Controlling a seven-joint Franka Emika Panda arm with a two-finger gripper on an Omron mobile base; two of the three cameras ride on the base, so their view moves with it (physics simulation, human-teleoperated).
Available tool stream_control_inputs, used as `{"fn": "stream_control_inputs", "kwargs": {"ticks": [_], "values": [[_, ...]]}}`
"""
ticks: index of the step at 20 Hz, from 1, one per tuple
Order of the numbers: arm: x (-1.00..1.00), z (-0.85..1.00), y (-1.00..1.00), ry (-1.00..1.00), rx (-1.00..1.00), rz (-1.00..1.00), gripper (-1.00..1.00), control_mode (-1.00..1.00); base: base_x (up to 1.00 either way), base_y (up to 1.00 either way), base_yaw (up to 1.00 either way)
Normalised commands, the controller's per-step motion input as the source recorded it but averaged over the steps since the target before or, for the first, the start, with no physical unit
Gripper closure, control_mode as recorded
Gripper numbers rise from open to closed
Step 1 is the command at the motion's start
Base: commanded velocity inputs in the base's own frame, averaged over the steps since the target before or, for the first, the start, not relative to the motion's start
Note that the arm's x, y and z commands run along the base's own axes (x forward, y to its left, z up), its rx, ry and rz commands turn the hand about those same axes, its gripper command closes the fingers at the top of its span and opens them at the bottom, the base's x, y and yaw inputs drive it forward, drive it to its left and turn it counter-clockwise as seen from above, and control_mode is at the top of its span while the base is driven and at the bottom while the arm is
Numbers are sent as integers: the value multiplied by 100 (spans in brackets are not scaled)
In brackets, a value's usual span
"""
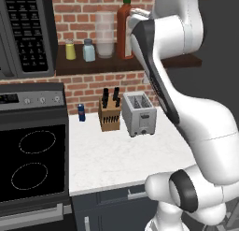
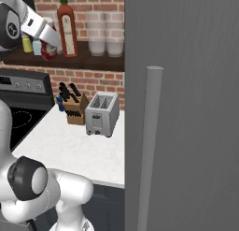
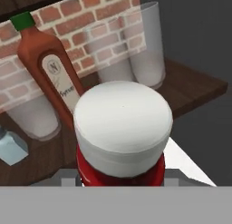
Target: Put the shaker and condiment bottle from the counter next to their counterparts in the cabinet.
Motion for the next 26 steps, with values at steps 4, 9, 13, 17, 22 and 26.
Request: {"fn": "stream_control_inputs", "kwargs": {"ticks": [4, 9, 13, 17, 22, 26], "values": [[13, 0, -24, 2, 1, 0, 100, -100, 0, 0, 0], [28, 0, -5, 9, 7, 3, 100, -100, 0, 0, 0], [39, 0, -13, 1, 4, 10, 100, -100, 0, 0, 0], [37, 0, -8, 3, 0, 12, 100, -100, 0, 0, 0], [36, -18, 0, 14, -23, 2, 100, -100, 0, 0, 0], [23, -7, 0, 11, -27, 0, 100, -100, 0, 0, 0]]}}
